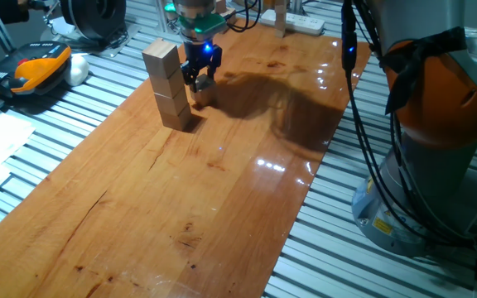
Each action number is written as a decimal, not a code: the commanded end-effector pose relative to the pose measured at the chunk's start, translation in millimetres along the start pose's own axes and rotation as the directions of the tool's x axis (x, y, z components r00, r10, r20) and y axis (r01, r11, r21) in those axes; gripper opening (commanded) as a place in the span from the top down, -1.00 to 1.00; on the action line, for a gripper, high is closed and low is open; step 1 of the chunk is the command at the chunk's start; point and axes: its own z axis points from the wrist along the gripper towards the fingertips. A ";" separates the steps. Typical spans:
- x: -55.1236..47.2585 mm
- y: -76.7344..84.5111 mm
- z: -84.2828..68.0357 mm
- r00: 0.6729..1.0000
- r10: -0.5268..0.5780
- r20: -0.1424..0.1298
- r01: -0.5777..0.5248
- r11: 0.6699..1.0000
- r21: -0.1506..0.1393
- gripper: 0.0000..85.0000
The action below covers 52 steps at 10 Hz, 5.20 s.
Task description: Stack the blocks in a vertical line of five
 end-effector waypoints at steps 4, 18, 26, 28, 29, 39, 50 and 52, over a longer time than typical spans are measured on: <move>-3.2 -7.3 -25.0 0.999 -0.041 -0.007 0.041 0.998 -0.046 1.00; 7.2 26.9 -181.6 0.989 -0.148 -0.016 0.146 0.986 -0.081 1.00; 20.7 27.6 -196.9 0.951 -0.308 -0.022 0.307 0.951 -0.022 1.00; 20.7 28.5 -197.4 0.961 -0.277 -0.021 0.276 0.961 -0.034 1.00; 20.6 28.6 -197.5 0.963 -0.268 -0.018 0.267 0.963 -0.035 1.00; 20.6 28.6 -197.5 0.971 -0.240 -0.005 0.239 0.971 -0.019 1.00; 18.0 26.6 -208.8 0.967 -0.249 -0.050 0.245 0.967 -0.064 1.00; 13.3 25.0 -224.4 0.965 -0.258 -0.046 0.255 0.966 -0.049 1.00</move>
